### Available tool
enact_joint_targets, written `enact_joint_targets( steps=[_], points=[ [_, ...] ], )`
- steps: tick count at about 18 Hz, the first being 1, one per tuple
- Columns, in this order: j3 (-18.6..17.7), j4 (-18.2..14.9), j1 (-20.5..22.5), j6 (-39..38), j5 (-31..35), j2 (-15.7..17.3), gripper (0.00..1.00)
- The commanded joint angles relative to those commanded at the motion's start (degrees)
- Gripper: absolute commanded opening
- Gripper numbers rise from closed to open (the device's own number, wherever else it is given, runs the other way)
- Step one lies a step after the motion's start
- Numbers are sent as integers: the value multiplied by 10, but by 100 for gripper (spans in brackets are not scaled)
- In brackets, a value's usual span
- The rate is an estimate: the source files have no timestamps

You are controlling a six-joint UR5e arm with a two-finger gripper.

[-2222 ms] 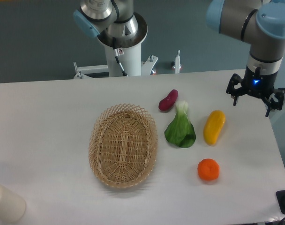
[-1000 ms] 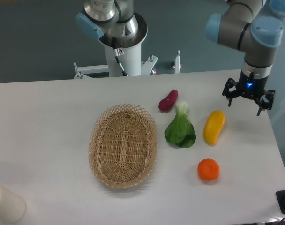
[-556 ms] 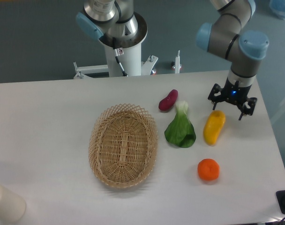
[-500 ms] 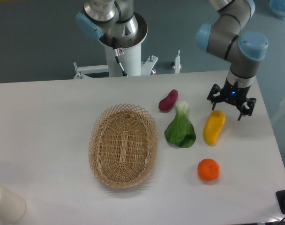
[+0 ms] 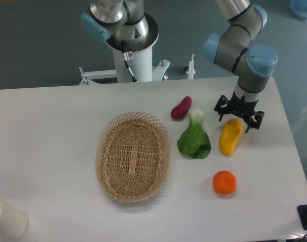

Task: Pick up the mango from the table
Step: 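Move the open gripper over the yellow mango and lower onto it, then close the gripper on the yellow mango and lift it up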

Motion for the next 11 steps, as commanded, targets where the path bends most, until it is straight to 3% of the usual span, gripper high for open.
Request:
enact_joint_targets(
  steps=[8,10,11],
  points=[
    [-2,17,-6,-21,-1,-11,98],
    [4,16,-6,-39,-2,-10,73],
    [5,16,-6,-39,-2,-9,66]
  ],
)
